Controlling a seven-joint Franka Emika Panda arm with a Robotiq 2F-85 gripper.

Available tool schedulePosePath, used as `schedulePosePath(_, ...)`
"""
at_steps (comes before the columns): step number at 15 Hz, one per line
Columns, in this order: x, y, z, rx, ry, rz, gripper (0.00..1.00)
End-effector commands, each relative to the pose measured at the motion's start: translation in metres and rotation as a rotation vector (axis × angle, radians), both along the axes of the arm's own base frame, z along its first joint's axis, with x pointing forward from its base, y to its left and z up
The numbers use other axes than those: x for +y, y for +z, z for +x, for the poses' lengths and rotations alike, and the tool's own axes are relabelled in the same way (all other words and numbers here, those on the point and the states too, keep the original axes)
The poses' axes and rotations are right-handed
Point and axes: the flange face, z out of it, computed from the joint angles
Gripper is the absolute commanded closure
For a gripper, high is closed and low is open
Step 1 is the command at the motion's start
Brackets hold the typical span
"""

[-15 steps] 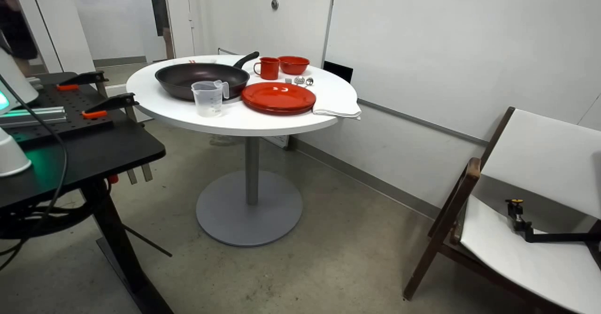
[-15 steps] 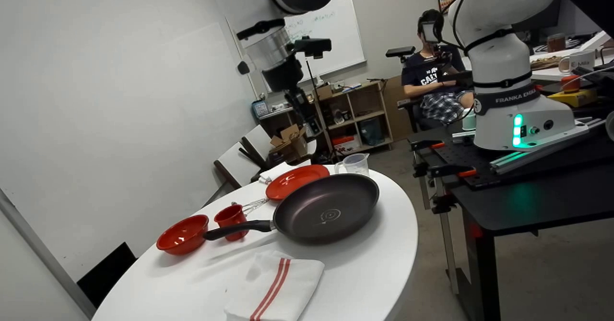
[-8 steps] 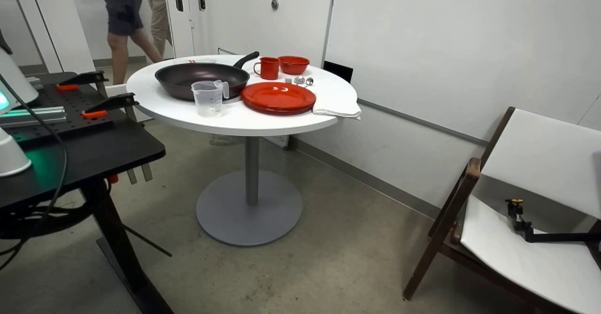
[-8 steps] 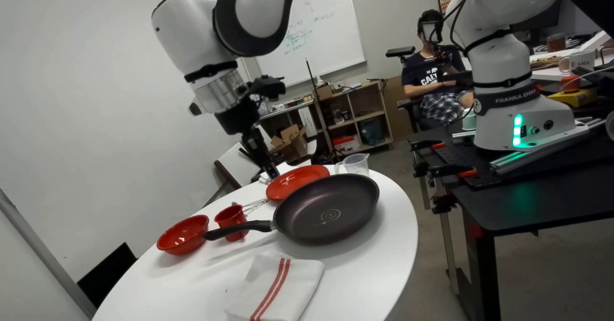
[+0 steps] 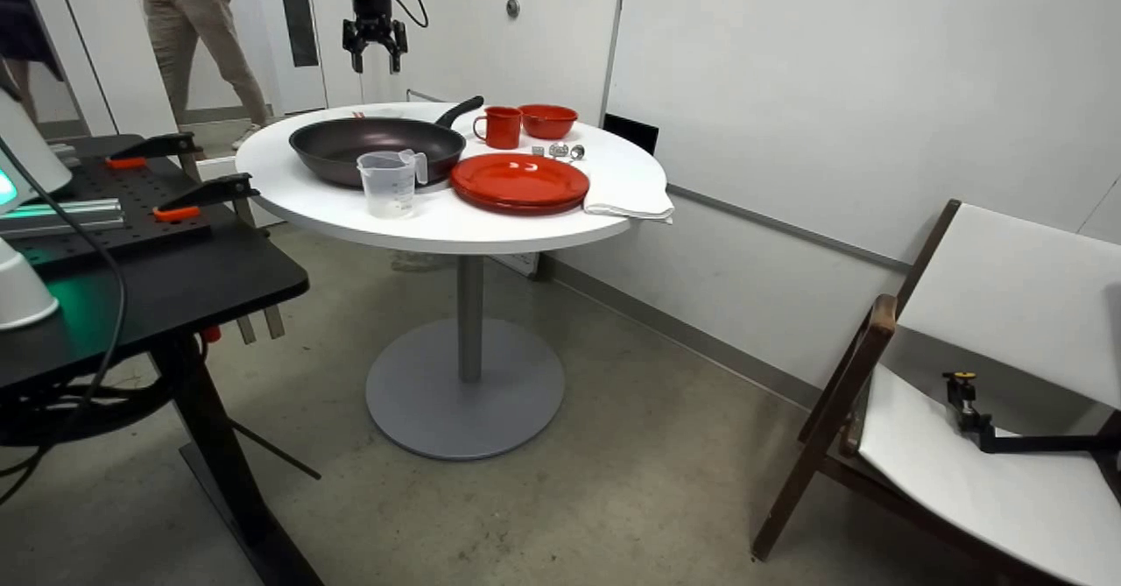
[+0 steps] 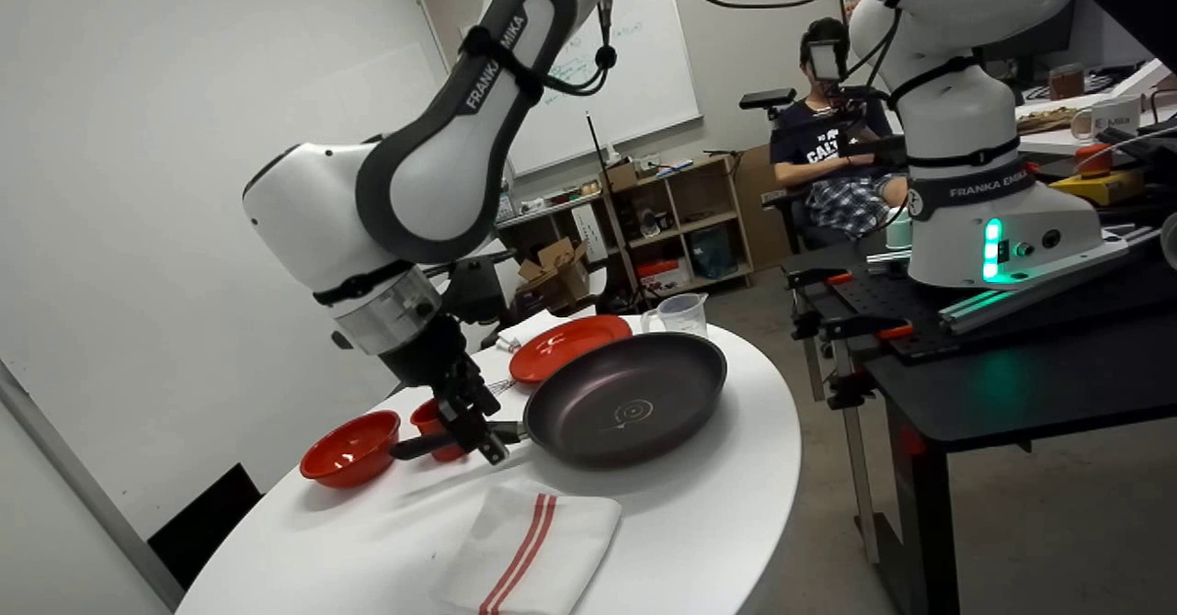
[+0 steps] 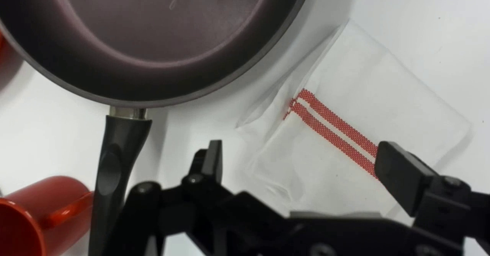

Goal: Use the towel to clean the pan

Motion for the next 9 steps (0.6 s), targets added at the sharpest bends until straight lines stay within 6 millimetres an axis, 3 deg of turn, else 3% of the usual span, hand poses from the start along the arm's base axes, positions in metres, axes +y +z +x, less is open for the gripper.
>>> schedulePosePath(1,0.002,-0.023,0.029,0.035,-0.062,0.015,0.00)
schedulePosePath(5,-0.004,-0.040,0.042,0.065,-0.143,0.056,0.00)
schedulePosePath(9,0.004,-0.048,0.044,0.077,-0.230,0.109,0.00)
